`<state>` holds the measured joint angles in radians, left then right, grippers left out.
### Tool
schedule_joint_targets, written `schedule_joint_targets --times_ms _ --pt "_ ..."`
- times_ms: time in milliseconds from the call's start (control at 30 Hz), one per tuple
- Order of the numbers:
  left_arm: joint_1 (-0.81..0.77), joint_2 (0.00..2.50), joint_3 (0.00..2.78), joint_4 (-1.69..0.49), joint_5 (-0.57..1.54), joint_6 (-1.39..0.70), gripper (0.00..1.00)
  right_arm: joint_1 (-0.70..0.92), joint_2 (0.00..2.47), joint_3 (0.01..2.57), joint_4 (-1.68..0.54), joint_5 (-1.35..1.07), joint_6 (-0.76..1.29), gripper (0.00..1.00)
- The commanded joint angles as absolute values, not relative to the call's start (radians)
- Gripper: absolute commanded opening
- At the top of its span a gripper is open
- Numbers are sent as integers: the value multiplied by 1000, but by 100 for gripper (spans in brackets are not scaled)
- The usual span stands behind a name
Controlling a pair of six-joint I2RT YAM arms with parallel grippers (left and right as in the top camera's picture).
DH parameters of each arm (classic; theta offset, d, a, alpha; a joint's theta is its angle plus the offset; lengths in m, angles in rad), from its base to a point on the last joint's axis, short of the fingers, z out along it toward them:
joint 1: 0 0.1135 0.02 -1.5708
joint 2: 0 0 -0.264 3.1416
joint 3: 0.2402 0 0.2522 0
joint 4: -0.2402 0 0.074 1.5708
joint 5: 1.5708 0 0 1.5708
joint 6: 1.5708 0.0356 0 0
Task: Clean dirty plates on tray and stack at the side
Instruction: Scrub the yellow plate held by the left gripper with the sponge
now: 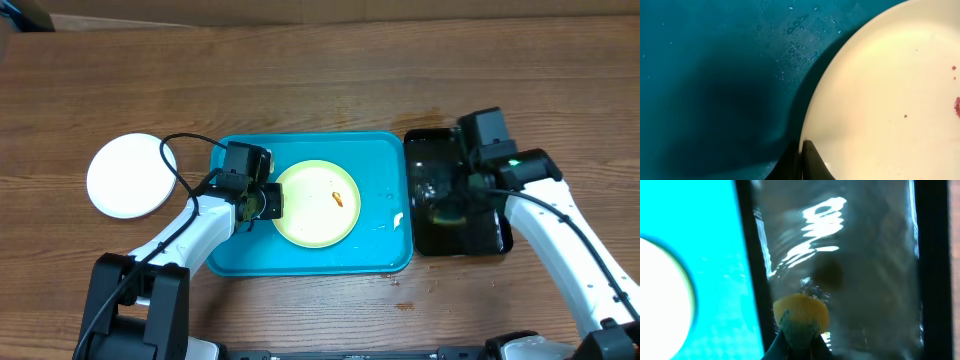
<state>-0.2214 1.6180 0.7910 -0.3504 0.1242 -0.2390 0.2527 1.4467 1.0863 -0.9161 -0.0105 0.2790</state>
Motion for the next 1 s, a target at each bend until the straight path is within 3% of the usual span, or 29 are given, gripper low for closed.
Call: schedule_joint_targets --times_ms 0,400,700,967 --pt "-223 1628 788 -347 132 -260 4 346 1436 1154 -870 4 253 4" --pt "-223 1628 788 -363 132 -263 4 635 1624 1157 -600 187 255 4" --pt "-223 1628 788 -363 132 -263 4 730 1787 1157 -440 209 255 4" --pt "-223 1628 788 -366 132 -262 4 751 1822 1157 -436 247 254 5"
